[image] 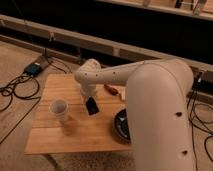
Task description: Place the eraser in the ceramic cup
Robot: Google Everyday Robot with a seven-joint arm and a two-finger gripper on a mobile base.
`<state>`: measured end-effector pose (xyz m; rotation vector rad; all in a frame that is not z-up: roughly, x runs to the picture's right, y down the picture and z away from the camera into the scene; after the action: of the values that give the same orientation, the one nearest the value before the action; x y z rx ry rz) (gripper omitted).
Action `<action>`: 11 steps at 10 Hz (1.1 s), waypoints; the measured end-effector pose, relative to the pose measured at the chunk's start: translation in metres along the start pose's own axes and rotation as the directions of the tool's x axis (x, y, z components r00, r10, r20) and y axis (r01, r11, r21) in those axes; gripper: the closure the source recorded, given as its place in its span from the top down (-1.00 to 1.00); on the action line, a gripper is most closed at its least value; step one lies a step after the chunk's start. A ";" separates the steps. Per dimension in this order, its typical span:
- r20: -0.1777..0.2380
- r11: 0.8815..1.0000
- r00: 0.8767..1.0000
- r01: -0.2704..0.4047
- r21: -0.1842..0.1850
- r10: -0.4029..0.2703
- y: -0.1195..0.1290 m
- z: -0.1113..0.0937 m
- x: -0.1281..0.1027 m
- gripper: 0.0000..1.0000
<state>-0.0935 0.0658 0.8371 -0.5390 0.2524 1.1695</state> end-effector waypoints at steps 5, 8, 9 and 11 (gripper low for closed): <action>0.216 0.994 0.971 0.108 -0.031 -0.099 0.047 -0.081 -0.031 -1.00; 0.310 0.983 0.942 0.162 -0.087 -0.128 0.077 -0.109 -0.034 -1.00; 0.331 0.977 0.933 0.185 -0.107 -0.140 0.086 -0.113 -0.033 -1.00; 0.382 0.950 0.905 0.265 -0.163 -0.186 0.112 -0.117 -0.027 -1.00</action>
<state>-0.1970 0.0146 0.7206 -0.5118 -0.2523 1.0492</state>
